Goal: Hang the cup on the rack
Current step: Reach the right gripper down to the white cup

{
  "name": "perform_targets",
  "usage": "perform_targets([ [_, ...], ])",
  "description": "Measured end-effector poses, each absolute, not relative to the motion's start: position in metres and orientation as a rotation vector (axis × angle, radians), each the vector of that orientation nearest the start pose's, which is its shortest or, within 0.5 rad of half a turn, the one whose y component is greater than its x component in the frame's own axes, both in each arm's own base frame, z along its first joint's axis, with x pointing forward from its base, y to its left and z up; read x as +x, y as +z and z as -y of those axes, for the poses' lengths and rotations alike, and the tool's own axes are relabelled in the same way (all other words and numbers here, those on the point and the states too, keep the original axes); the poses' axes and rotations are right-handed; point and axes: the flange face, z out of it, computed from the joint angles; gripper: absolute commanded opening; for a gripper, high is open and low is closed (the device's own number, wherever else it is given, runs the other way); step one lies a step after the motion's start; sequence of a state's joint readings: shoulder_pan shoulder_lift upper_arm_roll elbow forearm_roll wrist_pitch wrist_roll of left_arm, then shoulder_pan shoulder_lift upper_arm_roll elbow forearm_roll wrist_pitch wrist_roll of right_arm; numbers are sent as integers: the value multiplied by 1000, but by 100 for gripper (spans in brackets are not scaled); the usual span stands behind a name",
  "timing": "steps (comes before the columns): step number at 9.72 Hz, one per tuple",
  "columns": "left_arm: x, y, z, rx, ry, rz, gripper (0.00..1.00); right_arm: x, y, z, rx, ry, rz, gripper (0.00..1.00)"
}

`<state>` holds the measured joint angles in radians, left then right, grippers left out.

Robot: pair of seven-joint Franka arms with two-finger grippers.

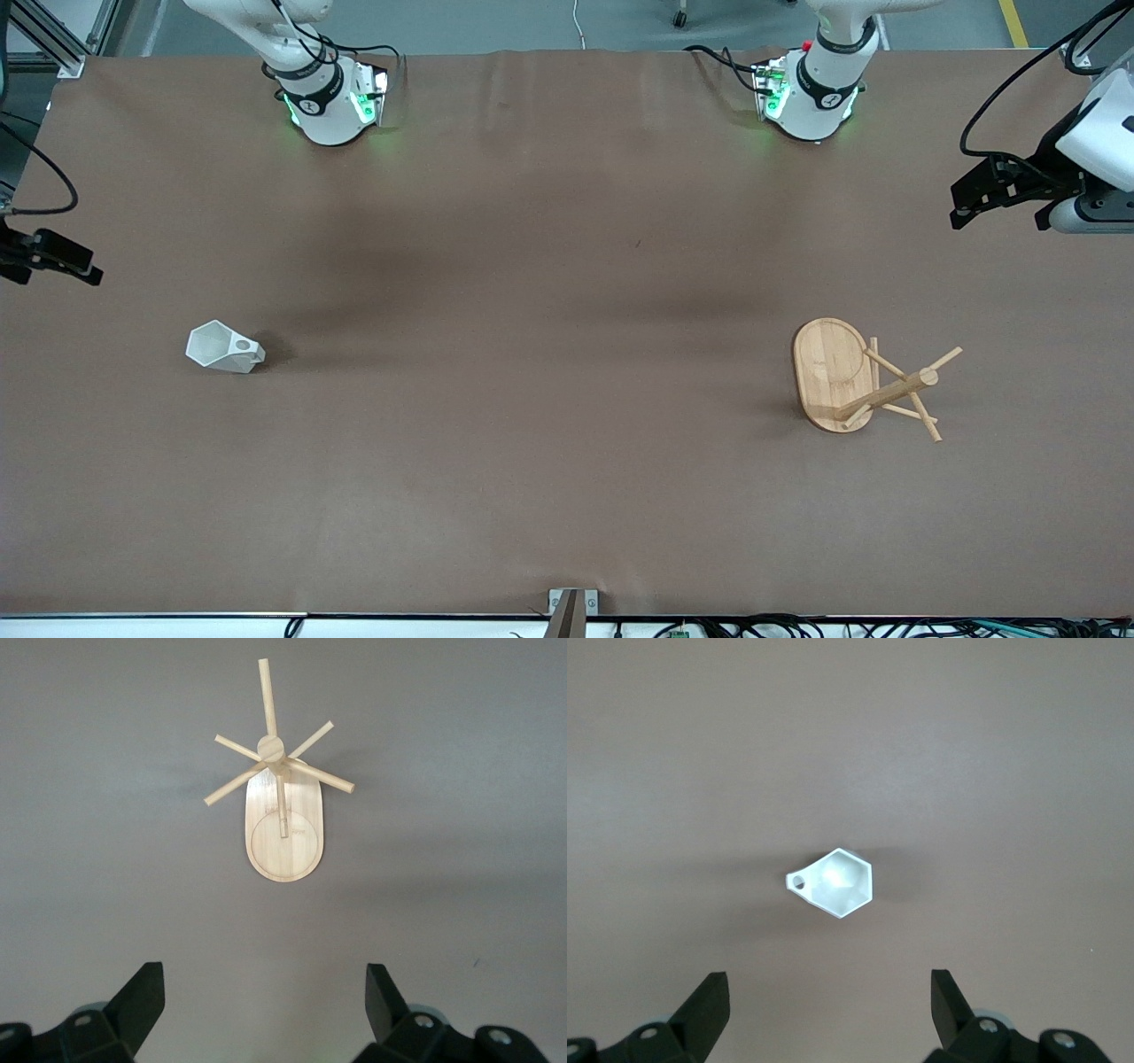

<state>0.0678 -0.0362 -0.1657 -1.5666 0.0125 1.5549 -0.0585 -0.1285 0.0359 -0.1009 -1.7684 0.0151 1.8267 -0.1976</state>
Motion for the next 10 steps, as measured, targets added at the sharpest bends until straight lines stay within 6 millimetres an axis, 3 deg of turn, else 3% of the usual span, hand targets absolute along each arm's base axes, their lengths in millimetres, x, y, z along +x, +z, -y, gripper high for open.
perform_targets([
  [3,540,644,53,-3124,-37,-61,100,573,446,169,-3151,-66,-71,100],
  [7,540,643,53,-3125,-36,-61,100,579,331,186,-3163,-27,-81,98],
  [9,541,644,53,-3125,-37,-60,100,575,296,183,-3152,44,-77,97],
  [10,541,644,53,-3125,-37,-60,100,574,288,180,-3147,64,-72,97],
])
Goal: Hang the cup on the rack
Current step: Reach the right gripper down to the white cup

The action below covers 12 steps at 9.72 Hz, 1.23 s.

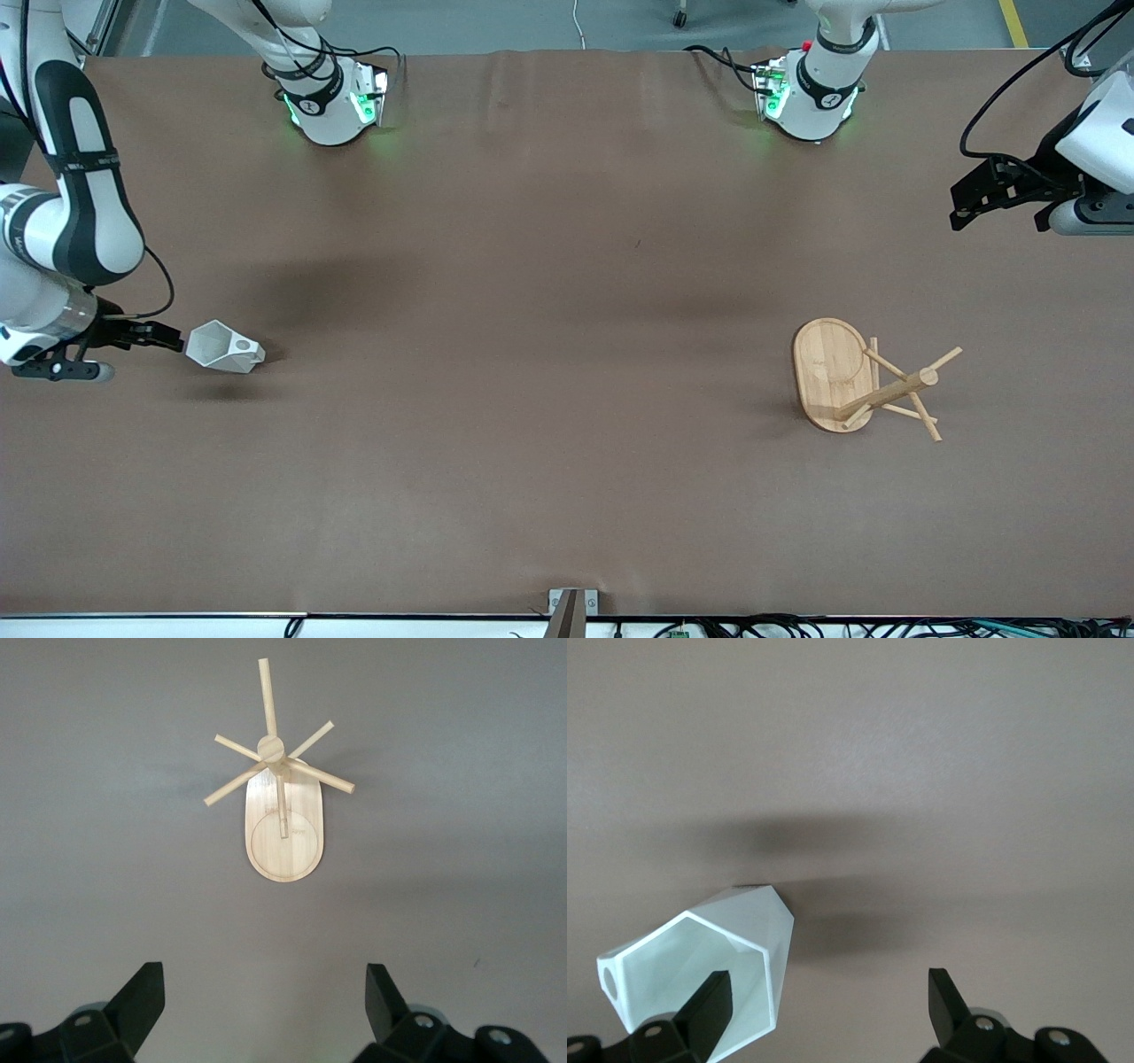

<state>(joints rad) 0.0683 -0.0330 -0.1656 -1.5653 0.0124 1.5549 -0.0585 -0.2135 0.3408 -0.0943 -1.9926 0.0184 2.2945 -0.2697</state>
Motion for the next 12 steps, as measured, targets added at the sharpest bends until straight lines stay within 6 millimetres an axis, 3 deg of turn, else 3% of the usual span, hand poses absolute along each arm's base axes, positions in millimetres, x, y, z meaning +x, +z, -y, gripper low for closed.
perform_targets([
  [4,541,643,53,-3125,-36,-60,100,565,269,167,-3093,111,-103,91],
  [5,541,642,53,-3125,-33,-60,100,564,266,166,-3089,119,-104,83],
  [7,544,637,53,-3126,-19,-60,100,562,260,165,-3086,136,-105,36],
  [9,545,636,53,-3126,-17,-60,100,561,253,164,-3080,147,-106,4],
  [12,545,637,53,-3126,-18,-61,100,563,250,161,-3052,135,-139,0],
])
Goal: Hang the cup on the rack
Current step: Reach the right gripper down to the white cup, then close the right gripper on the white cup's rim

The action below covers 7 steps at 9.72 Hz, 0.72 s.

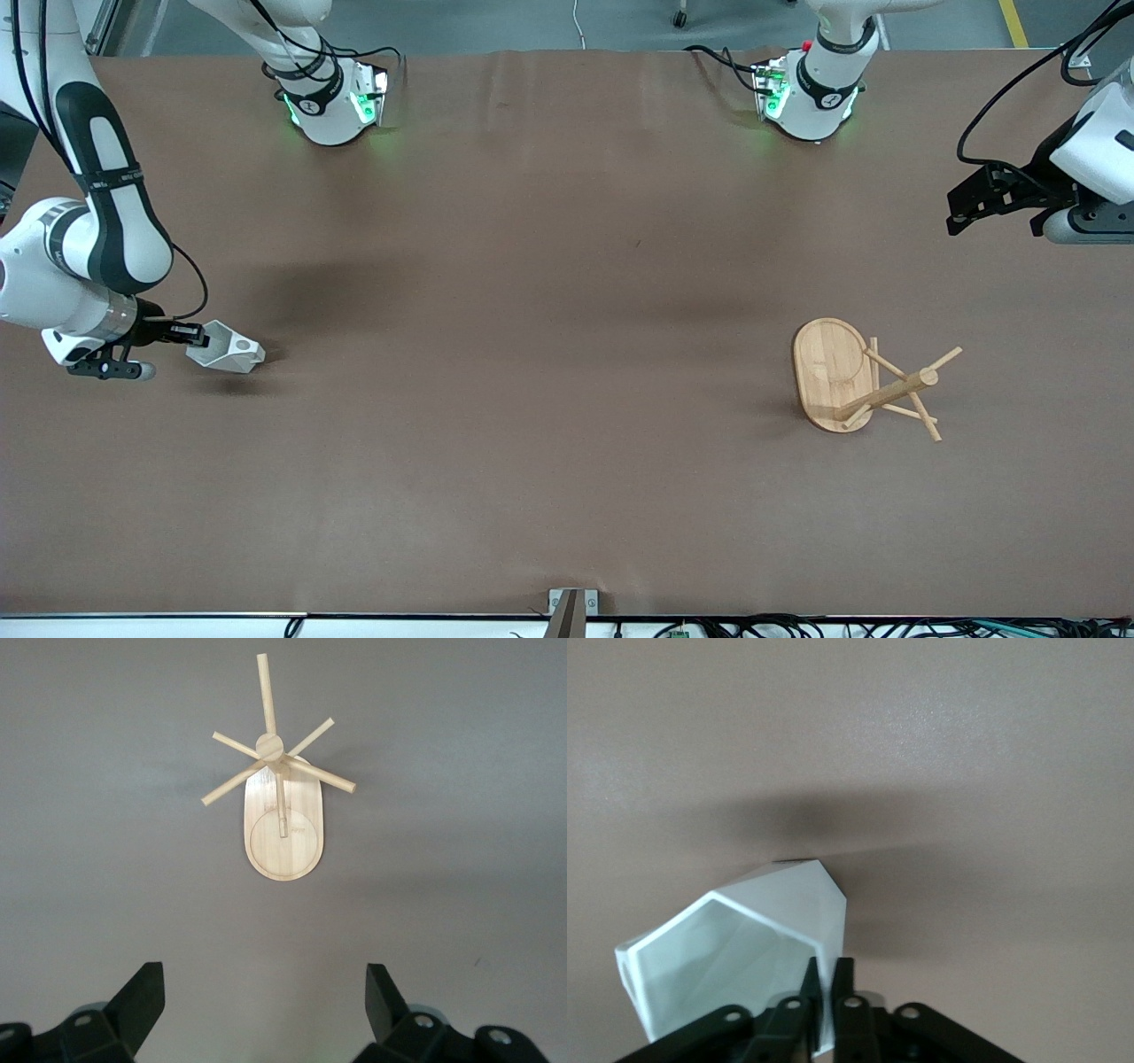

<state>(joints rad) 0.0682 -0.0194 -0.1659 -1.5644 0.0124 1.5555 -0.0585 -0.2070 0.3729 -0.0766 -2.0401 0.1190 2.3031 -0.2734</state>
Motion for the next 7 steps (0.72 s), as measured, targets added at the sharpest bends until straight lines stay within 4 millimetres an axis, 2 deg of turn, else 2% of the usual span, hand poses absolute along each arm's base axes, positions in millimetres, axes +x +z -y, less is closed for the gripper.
perform_targets([
  [2,545,637,53,-3126,-18,-61,100,566,254,160,-3053,120,-138,0],
  [3,545,637,53,-3126,-19,-61,100,570,263,160,-3055,99,-133,0],
  [5,545,637,53,-3126,-19,-62,100,581,305,153,-3036,89,-111,0],
  [7,545,641,54,-3127,-34,-63,100,583,351,138,-2978,71,-110,0],
])
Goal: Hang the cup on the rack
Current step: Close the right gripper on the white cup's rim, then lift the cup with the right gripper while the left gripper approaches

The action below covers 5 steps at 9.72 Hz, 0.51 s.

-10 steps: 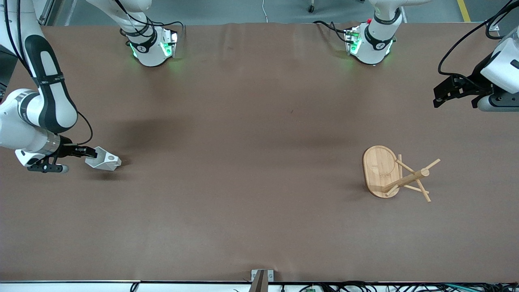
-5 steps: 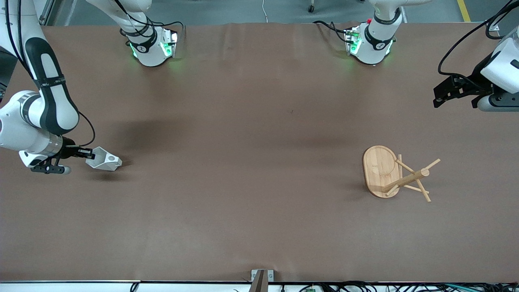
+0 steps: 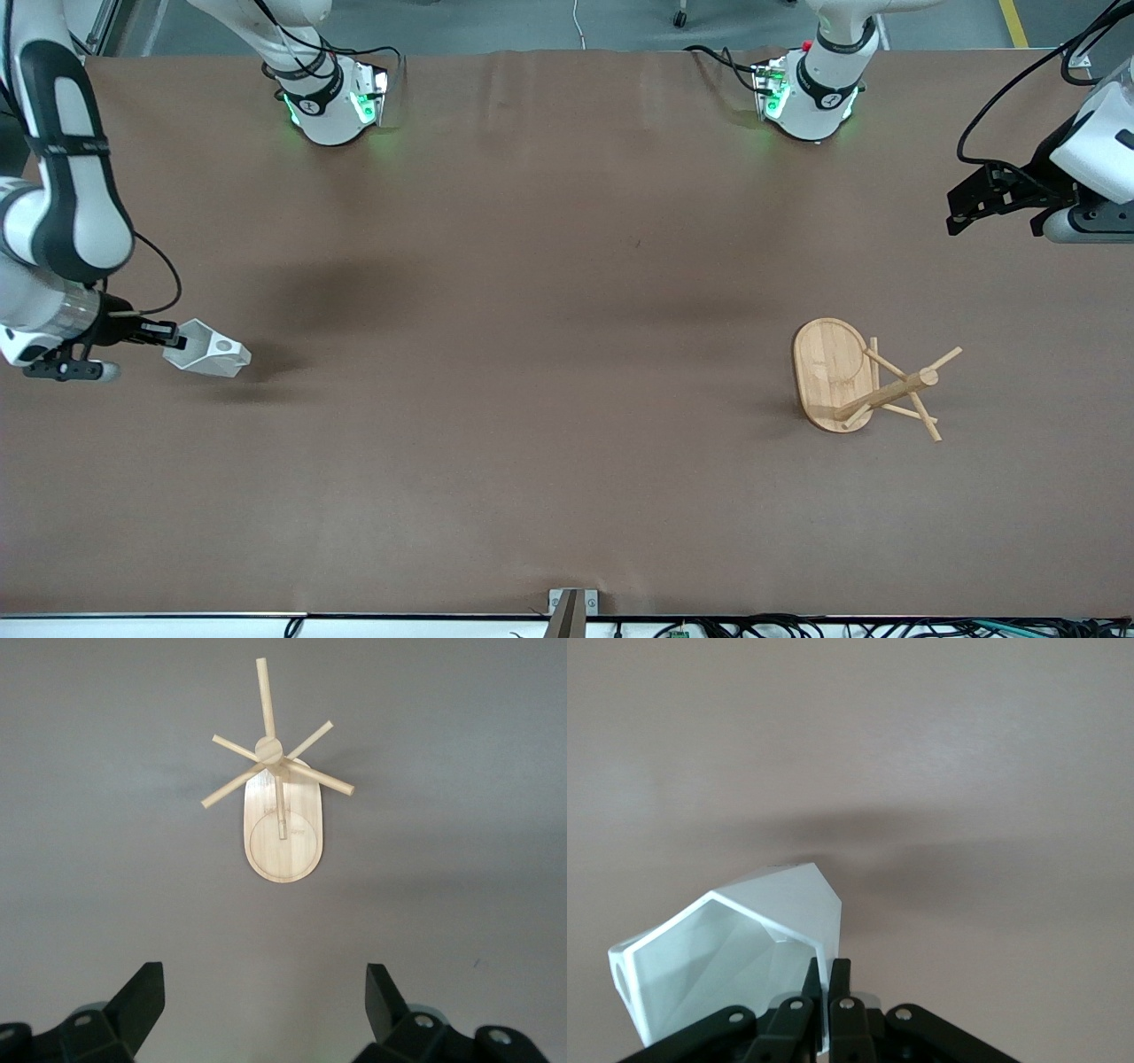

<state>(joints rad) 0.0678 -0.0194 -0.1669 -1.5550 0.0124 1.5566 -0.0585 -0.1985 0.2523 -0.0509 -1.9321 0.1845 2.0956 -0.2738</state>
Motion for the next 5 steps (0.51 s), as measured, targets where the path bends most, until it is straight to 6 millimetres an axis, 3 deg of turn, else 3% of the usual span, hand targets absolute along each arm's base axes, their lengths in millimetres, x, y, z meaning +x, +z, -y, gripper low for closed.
perform_targets([
  [1,545,645,54,-3127,-48,-64,100,583,365,121,-2934,68,-101,0],
  [5,549,658,71,-3133,-101,-124,100,598,408,10,-2664,110,-5,0],
])
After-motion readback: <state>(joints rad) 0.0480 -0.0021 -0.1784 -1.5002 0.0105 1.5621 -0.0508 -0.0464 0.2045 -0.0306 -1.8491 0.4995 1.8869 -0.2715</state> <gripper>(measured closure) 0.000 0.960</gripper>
